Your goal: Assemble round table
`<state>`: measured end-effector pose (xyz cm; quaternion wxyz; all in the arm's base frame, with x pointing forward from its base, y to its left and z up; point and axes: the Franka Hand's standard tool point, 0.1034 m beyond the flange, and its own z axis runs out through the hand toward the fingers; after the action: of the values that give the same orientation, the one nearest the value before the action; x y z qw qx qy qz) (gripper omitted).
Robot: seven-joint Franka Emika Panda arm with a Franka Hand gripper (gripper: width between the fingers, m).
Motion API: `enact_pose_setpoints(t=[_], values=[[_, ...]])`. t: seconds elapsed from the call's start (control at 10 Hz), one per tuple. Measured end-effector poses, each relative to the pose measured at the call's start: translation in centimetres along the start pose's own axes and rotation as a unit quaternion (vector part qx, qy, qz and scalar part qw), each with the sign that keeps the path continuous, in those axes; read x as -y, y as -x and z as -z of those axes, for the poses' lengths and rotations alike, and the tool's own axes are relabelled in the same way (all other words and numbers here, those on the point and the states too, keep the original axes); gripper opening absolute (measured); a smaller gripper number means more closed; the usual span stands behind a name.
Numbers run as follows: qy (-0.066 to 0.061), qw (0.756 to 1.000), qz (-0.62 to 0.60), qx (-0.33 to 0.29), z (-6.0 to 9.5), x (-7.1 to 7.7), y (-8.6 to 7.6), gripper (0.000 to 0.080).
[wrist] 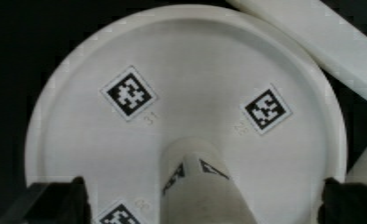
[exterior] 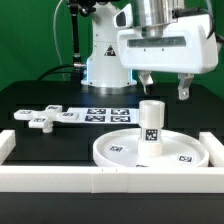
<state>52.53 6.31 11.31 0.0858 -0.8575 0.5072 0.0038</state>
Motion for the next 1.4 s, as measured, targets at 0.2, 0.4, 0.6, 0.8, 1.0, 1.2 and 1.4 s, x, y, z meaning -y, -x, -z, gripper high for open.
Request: enact_pose_setpoints(t=[0.2,0.4,0.6,0.8,1.0,1.2,1.4], values=[[-0.009,1.0,-0.016,-0.002,-0.1,-0.8,0.2,0.0649],[-0.01,1.0,-0.003,-0.002,-0.1,-0.6,0.1,0.0649],[-0.001,0.986,0.168,-0.007,-0.6,-1.1,-0.7,0.0649],[0.007,0.967,0.255,-0.002,-1.0,-1.6,-0.8,0.0649],[0.007,0.949,0.314,-0.002,-1.0,-1.6,-0.9,0.0649],[0.008,0.923,0.384,-0.002,-1.0,-1.6,-0.9,0.0649],[0.036,0.867,0.497,-0.006,-1.2,-1.9,-0.9,0.0649]])
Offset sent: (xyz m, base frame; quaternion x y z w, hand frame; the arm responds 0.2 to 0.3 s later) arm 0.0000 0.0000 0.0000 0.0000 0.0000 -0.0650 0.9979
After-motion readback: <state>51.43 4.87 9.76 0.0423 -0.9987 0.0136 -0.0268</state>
